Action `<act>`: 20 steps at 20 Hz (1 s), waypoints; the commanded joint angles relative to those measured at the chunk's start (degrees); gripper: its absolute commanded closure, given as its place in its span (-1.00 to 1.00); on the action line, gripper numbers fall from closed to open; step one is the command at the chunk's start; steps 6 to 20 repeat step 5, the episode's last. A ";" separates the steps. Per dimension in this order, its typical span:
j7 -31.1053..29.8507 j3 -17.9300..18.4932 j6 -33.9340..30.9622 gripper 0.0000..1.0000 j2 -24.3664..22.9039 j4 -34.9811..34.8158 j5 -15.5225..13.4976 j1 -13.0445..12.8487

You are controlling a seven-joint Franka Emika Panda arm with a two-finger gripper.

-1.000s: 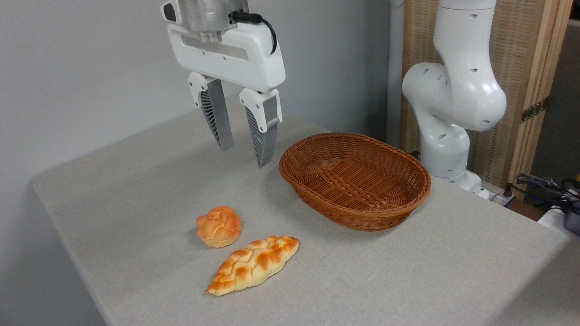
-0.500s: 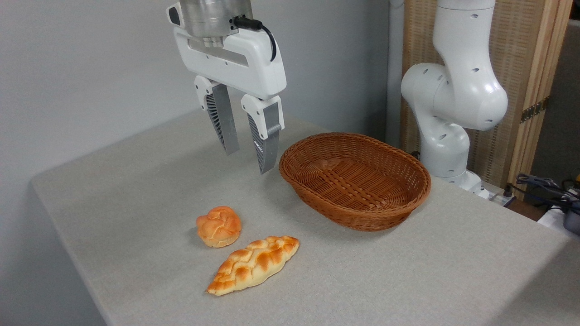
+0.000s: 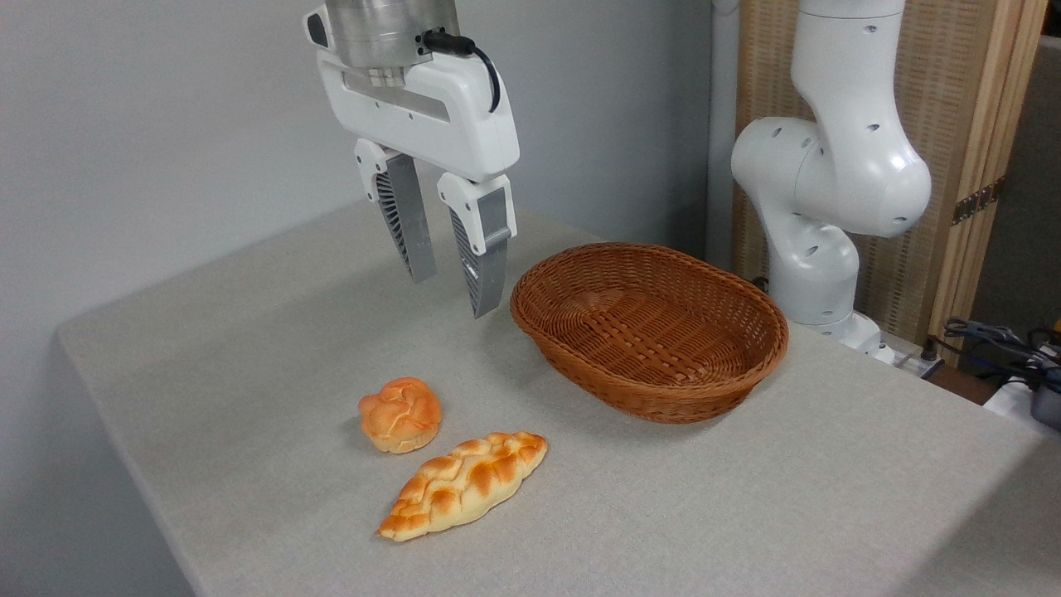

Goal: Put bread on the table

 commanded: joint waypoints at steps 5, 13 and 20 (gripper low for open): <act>1.03 -0.82 -0.84 -1.00 0.51 1.06 -0.20 1.76; 1.03 -0.82 -0.84 -1.00 0.51 1.06 -0.20 1.76; 1.03 -0.82 -0.84 -1.00 0.51 1.06 -0.20 1.76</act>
